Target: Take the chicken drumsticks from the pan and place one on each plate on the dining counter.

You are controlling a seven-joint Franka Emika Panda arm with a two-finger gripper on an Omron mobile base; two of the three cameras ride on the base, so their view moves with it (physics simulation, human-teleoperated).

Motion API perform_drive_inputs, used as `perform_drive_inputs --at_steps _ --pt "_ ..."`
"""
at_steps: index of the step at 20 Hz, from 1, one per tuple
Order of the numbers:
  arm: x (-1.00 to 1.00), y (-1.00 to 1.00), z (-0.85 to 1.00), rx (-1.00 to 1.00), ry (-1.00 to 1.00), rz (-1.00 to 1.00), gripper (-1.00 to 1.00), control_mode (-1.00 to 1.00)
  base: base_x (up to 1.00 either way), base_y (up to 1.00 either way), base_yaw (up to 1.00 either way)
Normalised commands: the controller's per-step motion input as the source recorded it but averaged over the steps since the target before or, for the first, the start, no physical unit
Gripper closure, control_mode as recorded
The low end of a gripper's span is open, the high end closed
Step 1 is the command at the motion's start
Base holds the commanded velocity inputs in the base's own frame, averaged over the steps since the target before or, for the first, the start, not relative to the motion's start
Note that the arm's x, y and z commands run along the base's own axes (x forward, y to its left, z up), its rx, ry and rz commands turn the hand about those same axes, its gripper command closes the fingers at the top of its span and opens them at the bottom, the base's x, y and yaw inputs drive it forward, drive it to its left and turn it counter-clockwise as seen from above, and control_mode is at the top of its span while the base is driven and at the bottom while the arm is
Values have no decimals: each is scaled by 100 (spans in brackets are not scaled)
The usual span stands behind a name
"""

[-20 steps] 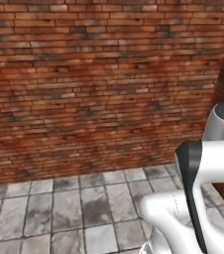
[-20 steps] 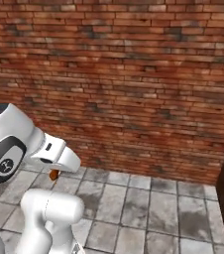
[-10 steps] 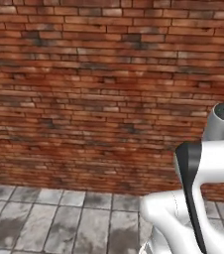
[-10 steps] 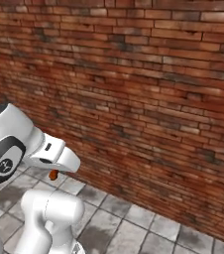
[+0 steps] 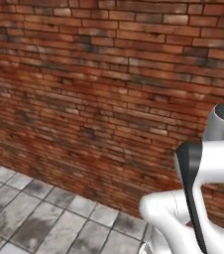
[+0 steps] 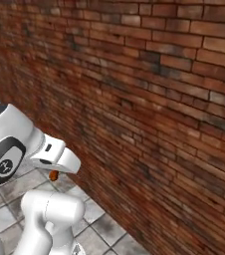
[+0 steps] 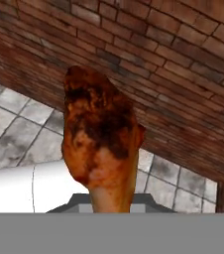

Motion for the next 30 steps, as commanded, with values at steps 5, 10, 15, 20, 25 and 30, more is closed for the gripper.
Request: perform_drive_inputs --at_steps 5,10,15,20,25,30 --pt "0 0 0 0 0 0 100 100 96 1 60" --pt "0 0 0 0 0 0 100 100 98 12 56" --pt "0 0 0 0 0 0 100 100 100 16 43" --pt "0 0 0 0 0 0 100 100 100 0 28" --pt "0 0 0 0 0 0 100 100 100 0 24" --pt "0 0 0 0 0 0 100 100 100 0 35"
